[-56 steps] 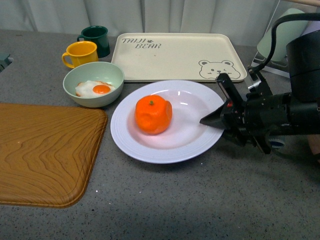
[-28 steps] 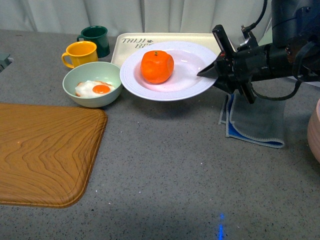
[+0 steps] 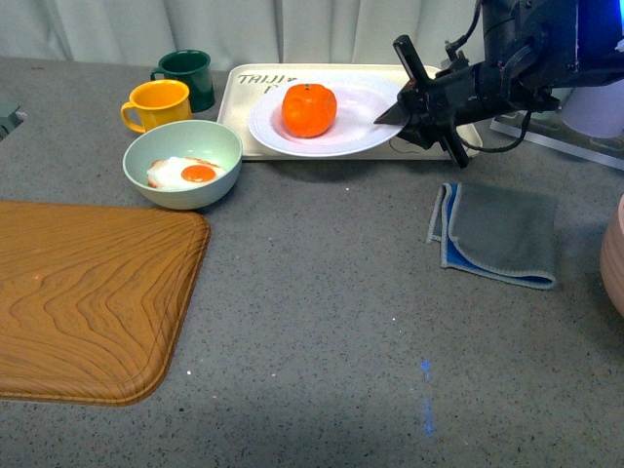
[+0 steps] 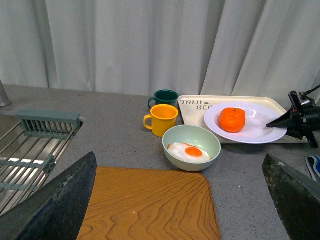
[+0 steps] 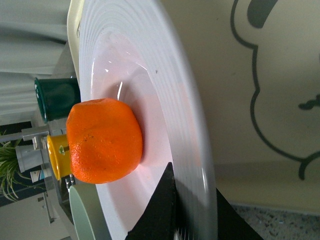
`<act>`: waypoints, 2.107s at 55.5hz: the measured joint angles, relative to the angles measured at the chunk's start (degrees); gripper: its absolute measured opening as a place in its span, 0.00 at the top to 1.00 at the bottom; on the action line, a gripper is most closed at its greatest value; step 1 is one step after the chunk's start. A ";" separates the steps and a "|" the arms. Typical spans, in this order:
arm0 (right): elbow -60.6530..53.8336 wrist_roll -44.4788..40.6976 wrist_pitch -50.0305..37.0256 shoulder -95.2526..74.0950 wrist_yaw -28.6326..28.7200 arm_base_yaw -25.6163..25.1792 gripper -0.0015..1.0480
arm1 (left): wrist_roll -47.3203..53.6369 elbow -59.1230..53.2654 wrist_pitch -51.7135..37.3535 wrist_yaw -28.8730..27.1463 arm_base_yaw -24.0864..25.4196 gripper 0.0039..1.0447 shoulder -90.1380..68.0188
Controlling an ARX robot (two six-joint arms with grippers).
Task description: Place orange and plate with both arms
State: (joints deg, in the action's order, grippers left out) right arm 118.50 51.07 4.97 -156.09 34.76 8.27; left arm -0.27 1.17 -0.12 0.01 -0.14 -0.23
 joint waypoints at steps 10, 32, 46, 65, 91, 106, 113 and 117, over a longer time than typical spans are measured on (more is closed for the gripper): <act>6.84 -1.66 4.98 -3.10 -0.81 -0.28 0.96 | 0.00 0.00 0.00 0.00 0.00 0.06 0.00; 4.20 -9.09 6.91 -1.81 -5.27 -0.76 0.56 | 0.00 0.00 0.00 0.00 0.00 0.06 0.00; -7.61 -18.99 2.71 7.72 -10.58 -1.51 0.22 | 0.00 0.00 0.00 -0.02 0.00 0.06 0.00; -48.98 -47.17 -57.64 26.38 -41.20 -0.85 0.40 | 0.00 0.00 0.00 -0.02 0.00 0.06 0.00; -92.35 -51.01 -77.75 56.26 -38.27 -4.57 0.99 | 0.00 0.00 0.00 -0.02 0.00 0.06 0.00; -102.97 -51.01 -73.85 69.72 -35.10 -7.87 0.99 | 0.00 0.00 0.02 -0.02 0.00 0.06 0.02; -106.05 -51.01 -70.31 77.40 -35.06 -8.24 0.99 | 0.00 0.00 0.02 0.00 0.00 0.06 0.00; -107.91 -51.01 -69.02 80.87 -35.01 -8.24 0.99 | 0.00 0.00 0.02 -0.02 0.00 0.06 0.00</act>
State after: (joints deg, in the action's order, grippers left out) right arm 10.59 0.05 -64.05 -75.22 -0.25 0.03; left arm -0.27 1.17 -0.10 -0.01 -0.14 -0.23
